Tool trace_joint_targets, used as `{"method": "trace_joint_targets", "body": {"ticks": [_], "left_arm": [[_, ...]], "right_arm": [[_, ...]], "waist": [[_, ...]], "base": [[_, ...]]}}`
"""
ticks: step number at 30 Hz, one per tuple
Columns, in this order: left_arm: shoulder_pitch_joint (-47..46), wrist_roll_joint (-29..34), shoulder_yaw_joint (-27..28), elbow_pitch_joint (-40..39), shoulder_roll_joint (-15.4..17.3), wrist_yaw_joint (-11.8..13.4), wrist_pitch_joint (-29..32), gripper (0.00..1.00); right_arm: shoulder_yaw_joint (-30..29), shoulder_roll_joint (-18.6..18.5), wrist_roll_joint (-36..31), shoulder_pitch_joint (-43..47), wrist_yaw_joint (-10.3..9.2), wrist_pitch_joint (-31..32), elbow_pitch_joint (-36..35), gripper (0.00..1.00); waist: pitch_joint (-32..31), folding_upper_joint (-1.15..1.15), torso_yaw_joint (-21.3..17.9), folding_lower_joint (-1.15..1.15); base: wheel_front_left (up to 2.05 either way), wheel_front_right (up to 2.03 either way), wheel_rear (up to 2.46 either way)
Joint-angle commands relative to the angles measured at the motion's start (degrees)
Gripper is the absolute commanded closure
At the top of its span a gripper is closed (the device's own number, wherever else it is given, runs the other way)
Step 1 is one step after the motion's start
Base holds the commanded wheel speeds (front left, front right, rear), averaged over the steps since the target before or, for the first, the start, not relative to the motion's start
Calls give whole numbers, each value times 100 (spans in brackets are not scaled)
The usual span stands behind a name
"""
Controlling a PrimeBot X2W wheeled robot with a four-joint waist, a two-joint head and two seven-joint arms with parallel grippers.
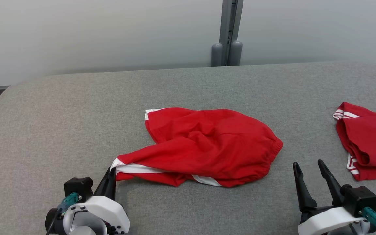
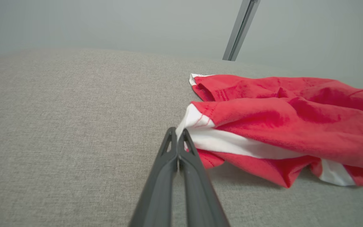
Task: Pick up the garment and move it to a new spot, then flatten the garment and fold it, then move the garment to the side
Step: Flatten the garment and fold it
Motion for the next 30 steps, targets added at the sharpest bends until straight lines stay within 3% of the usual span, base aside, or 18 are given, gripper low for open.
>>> {"method": "trace_joint_targets", "body": {"ticks": [1,7,8,10,11,12,13,30], "left_arm": [[-65,-47,24,87,-17,20,16,100],[-322,-50,127,533,-78,-56,-16,100],[-374,-27,153,611,-86,-76,-28,93],[-468,24,202,731,-108,-100,-49,64],[-509,46,220,781,-123,-120,-51,33],[-509,46,220,781,-123,-120,-51,33],[-563,99,265,880,-158,-154,-58,0],[147,1044,1152,-69,-604,-333,-62,0]], "right_arm": [[29,-28,-12,-21,1,-26,61,0],[173,-28,2,-125,1,-20,210,0],[192,-28,-9,-136,1,-11,245,0],[233,-28,-54,-148,1,8,292,0],[258,-27,-68,-155,1,16,320,0],[258,-27,-68,-155,1,16,320,0],[328,-27,-57,-175,1,22,389,0],[900,-27,-137,-664,1,6,1346,0]], "waist": [[9,0,-27,0],[68,0,-126,0],[79,0,-145,0],[101,0,-171,0],[112,0,-180,0],[112,0,-180,0],[131,0,-189,0],[204,0,363,0]], "base": [[0,0,0],[0,0,0],[0,0,0],[0,0,0],[0,0,0],[0,0,0],[0,0,0],[0,0,0]]}}
